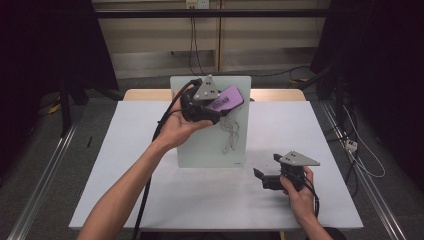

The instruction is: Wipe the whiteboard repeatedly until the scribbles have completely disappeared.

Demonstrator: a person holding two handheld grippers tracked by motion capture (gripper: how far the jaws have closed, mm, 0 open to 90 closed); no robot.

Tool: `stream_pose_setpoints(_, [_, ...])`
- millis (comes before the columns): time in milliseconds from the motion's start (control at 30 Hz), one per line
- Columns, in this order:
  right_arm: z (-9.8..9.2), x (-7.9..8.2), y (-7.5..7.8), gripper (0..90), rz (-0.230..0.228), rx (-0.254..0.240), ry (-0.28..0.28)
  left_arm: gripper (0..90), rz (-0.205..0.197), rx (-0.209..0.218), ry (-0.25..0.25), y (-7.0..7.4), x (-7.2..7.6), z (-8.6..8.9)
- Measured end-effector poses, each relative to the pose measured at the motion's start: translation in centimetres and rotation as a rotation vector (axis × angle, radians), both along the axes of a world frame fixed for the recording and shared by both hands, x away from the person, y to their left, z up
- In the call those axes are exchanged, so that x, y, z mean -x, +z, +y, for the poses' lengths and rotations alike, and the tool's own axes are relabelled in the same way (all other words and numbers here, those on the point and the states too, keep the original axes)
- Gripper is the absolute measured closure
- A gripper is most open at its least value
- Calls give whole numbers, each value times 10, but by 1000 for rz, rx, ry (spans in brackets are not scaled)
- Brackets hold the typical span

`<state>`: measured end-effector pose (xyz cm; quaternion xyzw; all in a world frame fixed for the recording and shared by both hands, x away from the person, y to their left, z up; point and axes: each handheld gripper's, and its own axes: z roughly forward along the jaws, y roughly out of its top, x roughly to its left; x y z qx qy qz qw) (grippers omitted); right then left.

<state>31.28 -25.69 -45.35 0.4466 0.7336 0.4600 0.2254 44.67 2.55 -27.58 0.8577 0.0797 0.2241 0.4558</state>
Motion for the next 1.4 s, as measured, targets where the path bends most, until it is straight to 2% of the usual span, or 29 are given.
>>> stream_pose_setpoints(67, [0,0,0,80,-2,1,0,411,0,24,7,3,-2,3])
stream_pose_setpoints(133, [1,0,0,80,2,0,1,411,11,32,4,3,-3,5])
stream_pose_setpoints(200, [2,0,0,80,1,1,2,411,1,32,8,2,-2,4])
stream_pose_setpoints(433, [2,0,0,80,2,2,1,410,-5,-15,-8,-6,2,-5])
stream_pose_setpoints(667, [2,-1,0,78,2,5,3,409,9,-10,-13,-12,4,-19])
stream_pose_setpoints(833, [1,-1,0,78,1,3,0,408,0,-36,-30,-16,6,-26])
stream_pose_setpoints(967, [1,0,0,78,2,1,2,409,1,-76,-41,-23,11,-32])
stream_pose_setpoints(1067, [1,1,0,78,2,1,2,409,3,-80,-49,-27,12,-34])
stream_pose_setpoints(1133, [1,1,0,78,2,2,2,409,23,-89,-64,-35,15,-34])
stream_pose_setpoints(1267, [1,0,0,78,3,2,3,409,31,-126,-80,-44,19,-37])
stream_pose_setpoints(1400, [1,1,0,78,10,1,1,409,37,-118,-79,-45,19,-36])
